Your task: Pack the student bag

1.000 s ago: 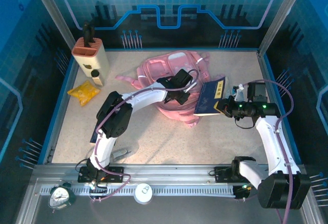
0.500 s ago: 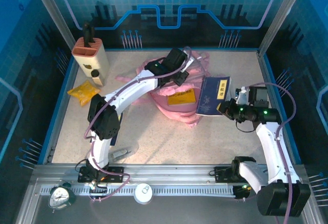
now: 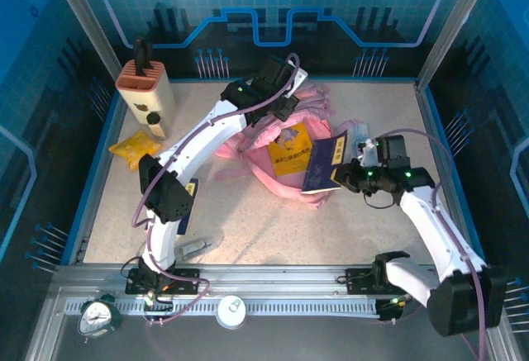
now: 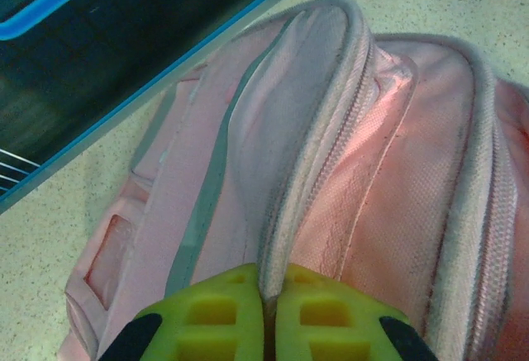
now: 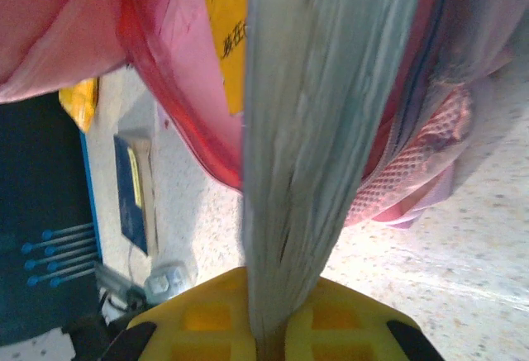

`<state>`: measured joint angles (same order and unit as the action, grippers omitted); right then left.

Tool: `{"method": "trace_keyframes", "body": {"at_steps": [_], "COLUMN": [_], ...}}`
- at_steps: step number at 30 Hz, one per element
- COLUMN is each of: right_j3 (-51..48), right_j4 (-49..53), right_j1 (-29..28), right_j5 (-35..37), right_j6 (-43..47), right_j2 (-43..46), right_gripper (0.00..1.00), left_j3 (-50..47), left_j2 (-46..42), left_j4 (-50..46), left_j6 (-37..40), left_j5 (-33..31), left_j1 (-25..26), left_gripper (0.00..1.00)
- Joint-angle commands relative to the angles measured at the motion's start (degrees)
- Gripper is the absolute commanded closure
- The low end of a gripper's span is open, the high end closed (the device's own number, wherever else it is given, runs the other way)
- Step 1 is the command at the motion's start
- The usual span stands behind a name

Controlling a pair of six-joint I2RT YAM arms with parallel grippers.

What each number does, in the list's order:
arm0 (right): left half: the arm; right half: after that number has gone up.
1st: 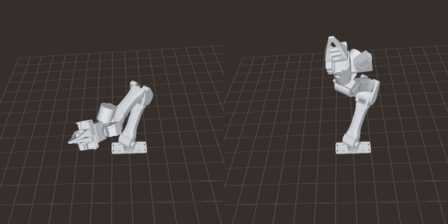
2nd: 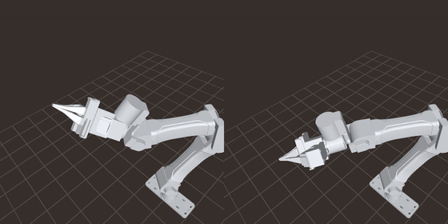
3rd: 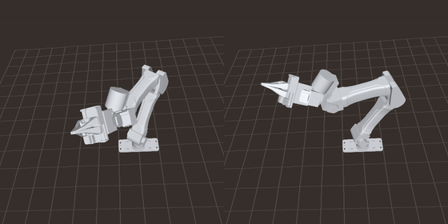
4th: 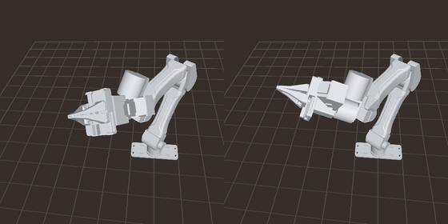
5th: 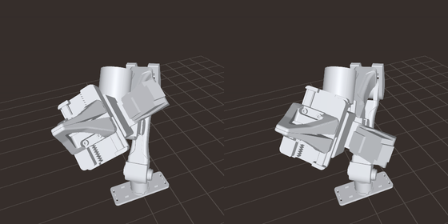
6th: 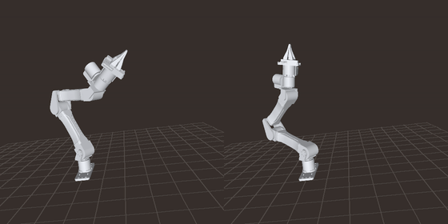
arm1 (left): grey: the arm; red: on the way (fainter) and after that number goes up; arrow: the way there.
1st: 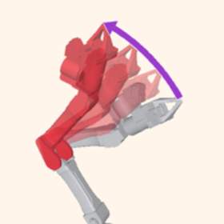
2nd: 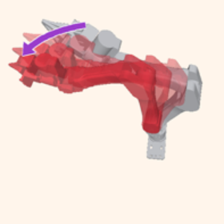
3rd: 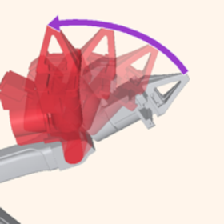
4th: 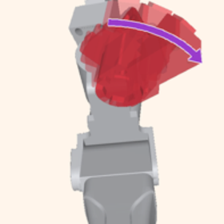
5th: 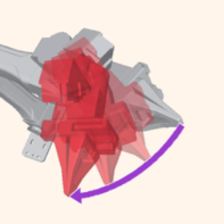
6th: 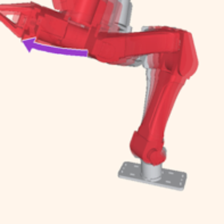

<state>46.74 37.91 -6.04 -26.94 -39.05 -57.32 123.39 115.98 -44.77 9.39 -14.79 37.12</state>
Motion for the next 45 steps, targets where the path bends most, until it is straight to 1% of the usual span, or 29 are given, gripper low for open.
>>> {"method": "trace_keyframes", "body": {"at_steps": [1,3,4,6,7,12,15,18,21,23,24,26,28,31,34,36,40,43,45], "right_j3": [0.2,-0.9,-1.5,-2.7,-2.8,1.7,3.1,7.5,9.7,10.9,11.2,11.9,13.5,12.9,11.8,10.6,7.4,5.4,5.5], "right_j4": [2.7,1.8,0.6,-4.3,-6.9,-16.7,-25.5,-28.3,-30.4,-30.1,-30.5,-30.8,-28.2,-25.8,-21.8,-20.0,-16.6,-14.6,-12.0], "right_j1": [4.3,5.5,5.4,4.3,2.9,-5.6,-6.9,-8.2,-9.3,-9.7,-9.6,-9.6,-9.6,-9.7,-9.6,-9.7,-9.2,-8.8,-8.9], "right_j5": [3.2,2.1,0.5,-3.6,-4.2,-2.4,-3.5,-3.9,-3.8,-1.9,-1.3,-0.2,1.3,4.7,9.6,11.3,12.1,10.0,8.9], "right_j6": [-0.4,-0.1,-0.3,-1.4,-1.9,-0.7,-1.5,0.7,2.5,4.4,5.0,6.2,7.6,9.2,10.0,10.6,11.5,11.8,12.5], "right_j2": [6.0,6.5,5.8,3.3,1.6,-9.1,-16.6,-24.5,-30.3,-33.7,-35.2,-38.3,-40.0,-37.6,-32.4,-28.8,-21.6,-16.6,-14.2], "right_gripper": [0.99,0.99,0.99,0.99,0.99,0.97,0.97,0.95,0.9,0.87,0.84,0.71,0.67,0.54,0.48,0.44,0.35,0.29,0.25], "left_j3": [2.8,2.4,2.4,2.0,1.9,1.7,1.8,1.8,1.8,1.7,1.6,1.0,0.2,-0.7,-1.8,-2.3,-3.1,-4.4,-5.5], "left_j2": [-2.1,-2.2,-2.4,-2.6,-2.6,-2.8,-2.8,-3.0,-2.8,-2.7,-2.6,-2.6,-2.7,-3.1,-3.3,-3.4,-3.4,-3.7,-3.9], "left_j4": [3.8,4.1,4.4,5.1,5.5,5.9,6.3,6.6,6.8,6.9,6.8,7.0,7.2,7.1,7.7,8.0,7.9,7.7,7.0], "left_j6": [0.2,0.4,0.6,0.8,0.9,0.6,-0.2,-0.7,-1.0,-1.2,-1.4,-2.0,-2.4,-2.7,-2.8,-3.0,-3.7,-4.5,-5.2], "left_j5": [0.3,1.6,2.6,3.8,3.8,4.5,4.7,5.1,5.3,4.8,4.5,4.6,4.8,4.8,5.2,5.1,5.9,6.7,8.9], "left_j1": [-0.5,-0.5,-0.5,-0.5,-0.5,-0.5,-0.5,-0.6,-0.6,-0.6,-0.7,-0.9,-1.0,-1.2,-1.2,-1.2,-1.3,-1.3,-1.3], "left_gripper": [1.0,1.0,1.0,1.0,1.0,1.0,1.0,1.0,1.0,1.0,1.0,1.0,1.0,1.0,1.0,1.0,0.97,0.94,0.9]}}
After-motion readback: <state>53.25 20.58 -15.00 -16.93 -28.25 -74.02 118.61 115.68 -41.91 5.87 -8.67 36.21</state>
